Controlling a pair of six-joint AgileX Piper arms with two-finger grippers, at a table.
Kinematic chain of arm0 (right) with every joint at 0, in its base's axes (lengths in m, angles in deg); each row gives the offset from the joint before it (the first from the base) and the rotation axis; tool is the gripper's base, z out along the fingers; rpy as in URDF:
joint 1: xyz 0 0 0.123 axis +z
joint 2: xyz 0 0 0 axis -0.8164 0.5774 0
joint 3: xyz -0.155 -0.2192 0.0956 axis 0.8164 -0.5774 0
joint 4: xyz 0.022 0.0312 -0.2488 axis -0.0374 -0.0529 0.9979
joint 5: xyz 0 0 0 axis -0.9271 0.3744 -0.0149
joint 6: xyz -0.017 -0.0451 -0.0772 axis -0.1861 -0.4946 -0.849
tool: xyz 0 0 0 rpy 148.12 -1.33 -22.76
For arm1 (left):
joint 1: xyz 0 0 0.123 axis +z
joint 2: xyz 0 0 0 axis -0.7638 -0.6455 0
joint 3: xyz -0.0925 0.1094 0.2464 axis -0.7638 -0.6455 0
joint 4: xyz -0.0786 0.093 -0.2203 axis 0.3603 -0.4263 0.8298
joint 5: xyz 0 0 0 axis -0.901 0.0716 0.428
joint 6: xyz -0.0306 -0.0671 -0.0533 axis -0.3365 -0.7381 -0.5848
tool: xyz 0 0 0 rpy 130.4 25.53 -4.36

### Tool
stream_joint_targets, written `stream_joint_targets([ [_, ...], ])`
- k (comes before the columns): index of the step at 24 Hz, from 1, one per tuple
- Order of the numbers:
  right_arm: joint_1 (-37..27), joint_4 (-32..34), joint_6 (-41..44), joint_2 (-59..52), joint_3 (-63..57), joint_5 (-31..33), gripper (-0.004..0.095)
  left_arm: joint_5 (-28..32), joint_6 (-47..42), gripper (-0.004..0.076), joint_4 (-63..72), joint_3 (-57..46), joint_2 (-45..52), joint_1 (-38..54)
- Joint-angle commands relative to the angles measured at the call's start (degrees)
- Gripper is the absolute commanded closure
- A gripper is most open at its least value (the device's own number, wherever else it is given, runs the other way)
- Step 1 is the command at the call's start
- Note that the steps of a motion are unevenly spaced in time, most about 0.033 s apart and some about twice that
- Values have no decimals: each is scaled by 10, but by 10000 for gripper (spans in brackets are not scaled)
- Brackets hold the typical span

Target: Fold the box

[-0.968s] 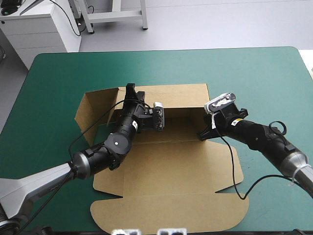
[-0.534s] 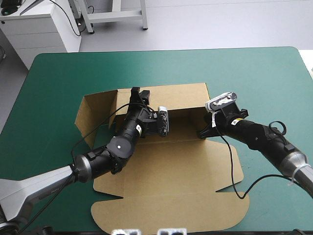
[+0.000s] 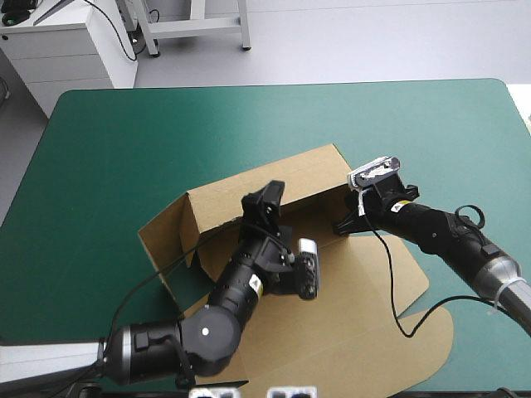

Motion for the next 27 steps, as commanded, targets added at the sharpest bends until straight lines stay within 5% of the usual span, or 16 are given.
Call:
stream_joint_targets([
  [1, 2, -9, 5, -14, 15, -41, 926, -55, 37, 148, 15, 14, 32, -89],
  [3, 2, -9, 5, -14, 15, -42, 926, -42, 50, 303, 17, 21, 35, -97],
  [6, 2, -9, 6, -14, 15, -43, 926, 7, 84, 680, 59, 67, 36, -69],
  [7, 2, -9, 6, -14, 15, -43, 926, 45, 135, 725, 119, 103, 36, -41],
  [10, 2, -9, 11, -14, 15, -43, 926, 62, 291, 706, 349, 211, 33, 32],
  [14, 1, -9, 11, -14, 15, -45, 926, -86, 469, 707, 681, 397, 20, 159],
  [20, 1, -9, 11, -14, 15, -45, 926, -152, 504, 707, 843, 490, 20, 316],
  [27, 1, -9, 11, -15, 15, -44, 926, -159, 503, 707, 948, 498, 20, 556],
])
